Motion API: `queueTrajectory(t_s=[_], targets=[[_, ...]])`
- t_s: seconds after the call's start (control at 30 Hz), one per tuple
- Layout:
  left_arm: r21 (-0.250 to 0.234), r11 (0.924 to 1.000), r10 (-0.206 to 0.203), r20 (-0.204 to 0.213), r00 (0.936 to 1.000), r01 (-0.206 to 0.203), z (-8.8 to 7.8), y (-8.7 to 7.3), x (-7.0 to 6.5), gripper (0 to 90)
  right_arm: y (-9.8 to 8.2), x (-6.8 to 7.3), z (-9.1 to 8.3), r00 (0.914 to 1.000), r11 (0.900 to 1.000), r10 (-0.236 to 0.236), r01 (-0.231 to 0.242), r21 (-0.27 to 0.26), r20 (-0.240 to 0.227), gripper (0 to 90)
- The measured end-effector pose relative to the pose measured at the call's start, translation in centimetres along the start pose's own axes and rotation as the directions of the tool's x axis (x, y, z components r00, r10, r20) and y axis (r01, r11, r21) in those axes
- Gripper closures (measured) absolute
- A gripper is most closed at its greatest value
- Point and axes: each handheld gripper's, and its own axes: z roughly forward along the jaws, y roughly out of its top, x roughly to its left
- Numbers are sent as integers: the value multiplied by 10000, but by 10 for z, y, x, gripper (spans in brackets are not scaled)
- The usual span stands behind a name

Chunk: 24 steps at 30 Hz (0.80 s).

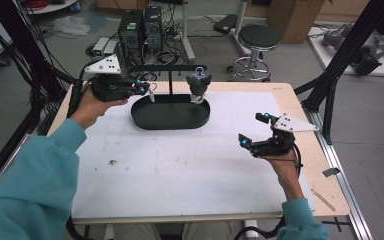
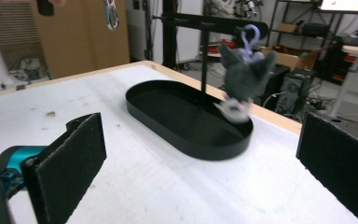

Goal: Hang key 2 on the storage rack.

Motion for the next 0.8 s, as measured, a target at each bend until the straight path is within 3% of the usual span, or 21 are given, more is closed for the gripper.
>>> queueTrajectory(t_s=[0.4, 0.53, 0.8], targets=[[807, 9966, -107, -543, 9985, 151, 0, 1, 29, 883, -37, 4, -22, 9956, 9983, 300, -255, -521, 889, 6], [1333, 9908, -136, -685, 9976, 226, 5, 3, 35, 883, -48, 6, -28, 9926, 9964, 552, -478, -695, 1077, 6], [1882, 9816, -143, -979, 9951, 326, 8, 5, 51, 882, -64, 9, -38, 9880, 9934, 577, -425, -1065, 1431, 6]])
